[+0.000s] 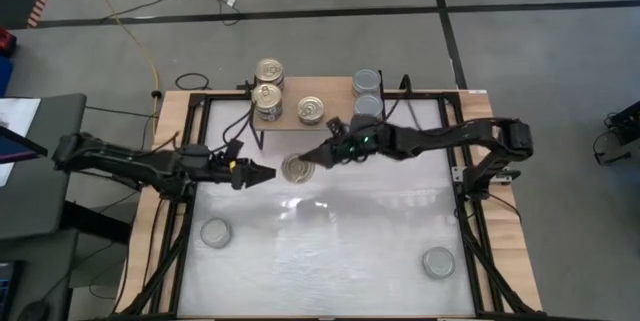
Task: Stack canned seafood by type on shelf
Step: Stack the blue pink tuna can on top of the other blue pink tuna can on the shelf, then put the green white tuna can on the shelf
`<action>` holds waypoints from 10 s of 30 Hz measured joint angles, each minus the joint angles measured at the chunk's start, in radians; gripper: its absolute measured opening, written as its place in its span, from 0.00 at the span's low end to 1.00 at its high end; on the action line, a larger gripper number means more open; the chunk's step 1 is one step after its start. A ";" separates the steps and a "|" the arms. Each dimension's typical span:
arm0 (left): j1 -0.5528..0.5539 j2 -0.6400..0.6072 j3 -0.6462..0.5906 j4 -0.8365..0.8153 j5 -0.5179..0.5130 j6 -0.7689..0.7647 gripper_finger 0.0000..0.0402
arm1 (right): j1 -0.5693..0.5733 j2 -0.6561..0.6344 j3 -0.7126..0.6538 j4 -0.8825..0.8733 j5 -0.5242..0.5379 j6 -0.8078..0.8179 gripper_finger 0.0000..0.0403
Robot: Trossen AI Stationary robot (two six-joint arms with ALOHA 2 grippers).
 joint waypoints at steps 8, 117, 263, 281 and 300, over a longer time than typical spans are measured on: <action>-0.018 -0.072 -0.001 -0.163 -0.037 0.038 0.73 | -0.203 -0.144 0.001 -0.109 0.004 0.012 0.53; -0.020 -0.070 -0.001 -0.270 -0.056 -0.020 0.72 | -0.389 0.177 0.422 -0.509 -0.102 -0.283 0.55; -0.267 0.241 0.291 -0.685 -0.392 -0.191 0.66 | -0.007 -0.199 0.436 -1.341 0.492 -0.398 0.06; -0.447 0.758 0.718 -1.480 0.179 -0.531 0.66 | 0.635 -0.484 -0.097 -1.230 0.686 0.305 0.06; -0.579 0.804 0.515 -1.380 0.242 -0.772 0.66 | 0.784 -0.328 -0.134 -0.996 0.720 0.360 0.06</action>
